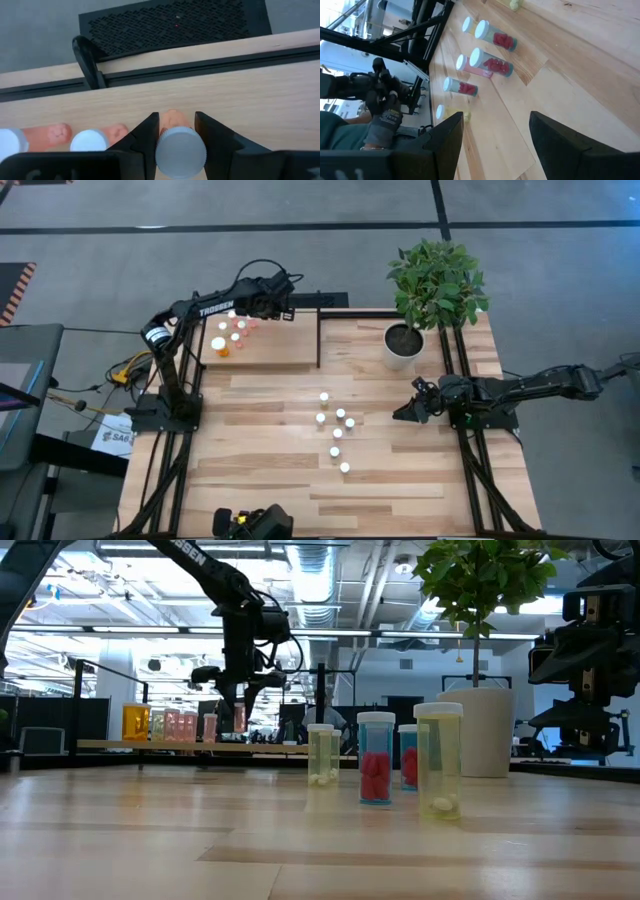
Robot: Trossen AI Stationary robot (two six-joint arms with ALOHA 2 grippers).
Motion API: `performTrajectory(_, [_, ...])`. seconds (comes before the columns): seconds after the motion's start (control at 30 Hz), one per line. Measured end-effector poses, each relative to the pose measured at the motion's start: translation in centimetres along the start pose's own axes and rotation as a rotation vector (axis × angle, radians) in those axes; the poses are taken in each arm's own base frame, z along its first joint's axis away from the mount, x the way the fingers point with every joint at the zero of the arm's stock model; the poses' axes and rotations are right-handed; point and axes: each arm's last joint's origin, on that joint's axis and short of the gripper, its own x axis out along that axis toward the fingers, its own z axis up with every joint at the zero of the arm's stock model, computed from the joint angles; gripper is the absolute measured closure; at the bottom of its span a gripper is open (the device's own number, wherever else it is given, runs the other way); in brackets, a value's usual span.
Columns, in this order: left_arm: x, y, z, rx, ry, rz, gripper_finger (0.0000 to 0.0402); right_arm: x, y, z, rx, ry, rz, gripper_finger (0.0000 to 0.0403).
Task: Pick and place medicine bottles onto shelf by color
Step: Put the orange pill bottle on the shelf, then put the pink pill bottle on the shelf
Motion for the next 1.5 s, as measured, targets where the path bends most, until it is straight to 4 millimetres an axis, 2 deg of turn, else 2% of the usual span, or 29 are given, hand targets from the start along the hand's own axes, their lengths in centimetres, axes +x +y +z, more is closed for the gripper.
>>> performTrajectory(0.07, [0.1, 0.2, 0.1, -0.009, 0.005, -0.003, 0.0299, 0.0, 0.0, 0.0, 0.000, 0.000, 0.000, 0.0153])
performTrajectory(0.27, [2.1, 0.0, 0.0, -0.031, 0.070, -0.010, 0.0299, 0.0, 0.0, 0.0, 0.000, 0.000, 0.000, 0.0153])
performTrajectory(1.0, [2.5, 1.1, 0.6, -0.064, 0.108, -0.010, 0.0297, 0.0, 0.0, 0.0, 0.000, 0.000, 0.000, 0.0153])
performTrajectory(1.5, [2.5, 1.0, 0.8, -0.068, 0.090, -0.014, 0.0204, 0.0, 0.0, 0.0, 0.000, 0.000, 0.000, 0.0153])
